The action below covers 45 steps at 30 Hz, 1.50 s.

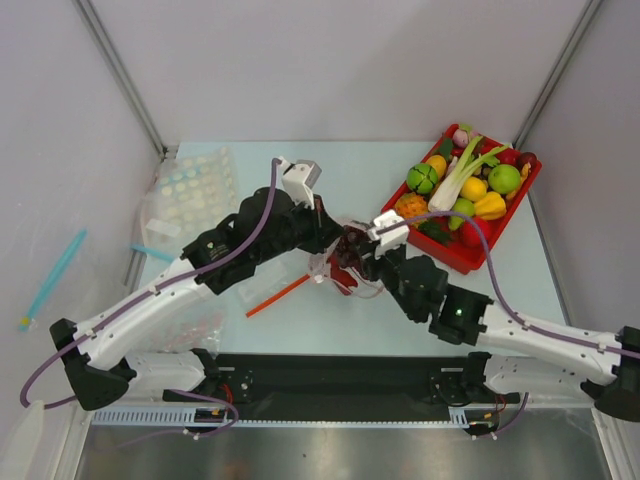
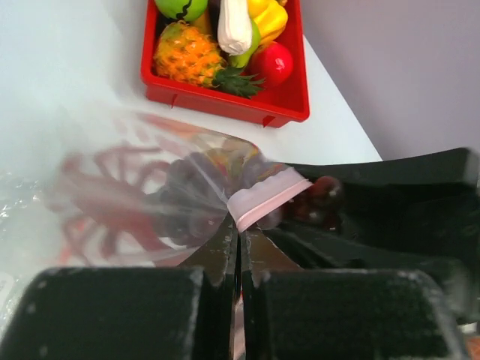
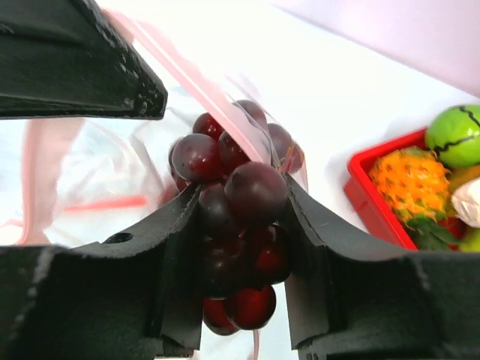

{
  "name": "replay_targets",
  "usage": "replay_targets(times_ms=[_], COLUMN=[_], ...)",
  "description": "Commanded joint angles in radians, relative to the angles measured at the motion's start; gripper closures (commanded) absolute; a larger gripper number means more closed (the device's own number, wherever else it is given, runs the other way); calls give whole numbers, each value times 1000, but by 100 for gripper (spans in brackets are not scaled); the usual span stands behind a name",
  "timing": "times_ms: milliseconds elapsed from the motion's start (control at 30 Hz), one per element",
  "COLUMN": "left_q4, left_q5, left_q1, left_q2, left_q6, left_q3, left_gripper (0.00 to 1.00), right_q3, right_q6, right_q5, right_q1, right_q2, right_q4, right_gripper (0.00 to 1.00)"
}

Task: Place the food in the zip-top bag and seal the zipper
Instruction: Place the fake fruit in the zipper food storage bag.

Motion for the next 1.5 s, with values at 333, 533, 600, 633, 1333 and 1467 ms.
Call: replay_targets(times_ms=[333, 533, 600, 633, 1333, 1467], left_q4=[168, 160, 159, 157, 248, 245], left_q5=[127, 93, 50, 42, -140, -146], left_q1=[22, 24, 27, 30, 157, 157], left_q2=[-38, -77, -86, -94, -161, -160], left_q6=[-63, -54, -49, -44, -54, -51], left_q3=[-5, -14, -29, -34, -190, -186], left_gripper=[98, 98, 97, 97, 95, 96], right_q3=[-79, 30, 19, 8, 57, 88], right_q6=[49, 14, 17, 22, 224, 232], right_q5=[-240, -131, -167, -178, -526, -601], right_q1=[-52, -24, -26, -27, -204, -224], right_q2=[-54, 103, 81, 51, -37, 13], right_q4=[153, 19, 21, 21, -131, -174], right_gripper=[81, 32, 18, 13, 44, 44])
